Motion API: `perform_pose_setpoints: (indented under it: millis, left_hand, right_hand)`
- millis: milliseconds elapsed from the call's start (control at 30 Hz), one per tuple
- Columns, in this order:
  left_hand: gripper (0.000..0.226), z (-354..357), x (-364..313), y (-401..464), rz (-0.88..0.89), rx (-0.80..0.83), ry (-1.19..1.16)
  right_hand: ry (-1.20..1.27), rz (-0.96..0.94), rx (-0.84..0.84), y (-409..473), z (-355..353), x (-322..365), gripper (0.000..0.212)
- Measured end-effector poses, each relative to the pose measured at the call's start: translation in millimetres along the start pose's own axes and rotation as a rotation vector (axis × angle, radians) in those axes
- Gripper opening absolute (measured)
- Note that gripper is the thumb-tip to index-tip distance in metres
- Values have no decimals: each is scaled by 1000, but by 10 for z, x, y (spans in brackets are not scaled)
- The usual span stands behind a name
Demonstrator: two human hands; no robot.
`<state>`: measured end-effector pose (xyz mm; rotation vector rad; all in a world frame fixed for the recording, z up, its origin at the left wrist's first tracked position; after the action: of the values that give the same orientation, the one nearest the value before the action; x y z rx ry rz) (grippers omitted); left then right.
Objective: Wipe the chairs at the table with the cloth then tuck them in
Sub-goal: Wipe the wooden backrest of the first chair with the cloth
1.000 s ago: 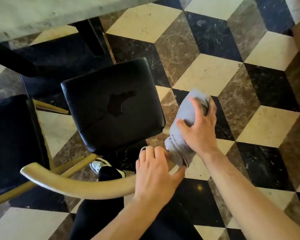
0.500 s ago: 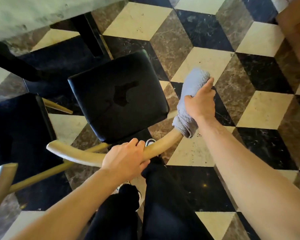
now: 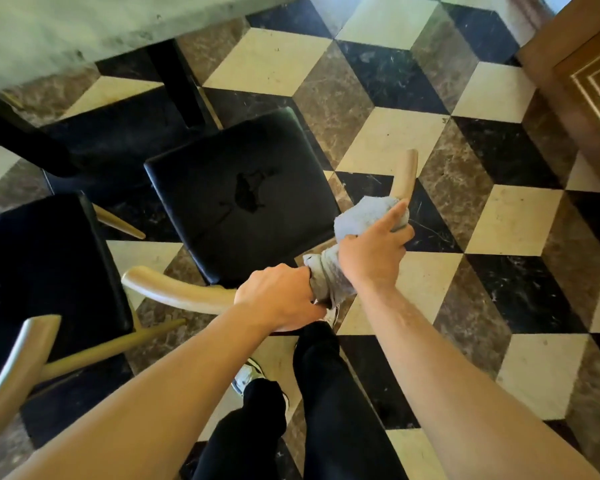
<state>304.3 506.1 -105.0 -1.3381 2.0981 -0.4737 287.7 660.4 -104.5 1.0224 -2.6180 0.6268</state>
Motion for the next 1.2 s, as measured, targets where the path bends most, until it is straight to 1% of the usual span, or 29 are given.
perform_pose_setpoints:
  millis: [67, 133, 267, 400, 600, 667, 800, 900, 967, 1033, 1100, 1200]
  left_hand:
    - [35, -5, 20, 47, 2, 70, -53]
    - [35, -4, 18, 69, 16, 103, -53]
    - [33, -13, 30, 59, 34, 108, -21]
    - [39, -2, 40, 83, 37, 150, -24]
    - [36, -9, 39, 83, 14, 139, -48]
    - [35, -20, 29, 68, 9, 133, -57]
    - [36, 2, 23, 65, -6, 131, -79]
    - [35, 5, 13, 63, -36, 116, -69]
    - [34, 21, -1, 57, -60, 109, -66]
    - [33, 27, -17, 64, -71, 107, -58]
    - [31, 14, -16, 57, -76, 112, -61]
    - [29, 14, -15, 64, -78, 116, -48]
  right_hand:
    - [-32, 9, -7, 43, 18, 16, 99]
    - [-49, 10, -25, 136, -4, 27, 101]
    - [-10, 51, 14, 358, -100, 56, 105]
    - [53, 43, 58, 669, -237, 98, 103]
    - [-2, 1, 67, 1055, -313, 172, 102]
    - [-34, -37, 65, 1183, -337, 202, 98]
    - [-40, -126, 58, 1430, -359, 262, 77]
    - [-32, -155, 58, 1461, -359, 235, 69]
    - [2, -174, 57, 1397, -348, 181, 71]
    - [42, -186, 54, 1275, -341, 125, 82]
    - [106, -148, 66, 1064, -338, 69, 90]
    - [233, -76, 92, 666, -282, -31, 94]
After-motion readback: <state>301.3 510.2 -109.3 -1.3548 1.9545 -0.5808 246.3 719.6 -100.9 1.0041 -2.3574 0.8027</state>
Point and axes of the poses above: each hand's wrist, its own y-axis towards the middle knuckle, its own z-axis out of the palm, x = y × z, the point moved 1 cm from there along y, towards the middle knuckle, and after that the axes turned 6 degrees about y, right-handed, at the moved point
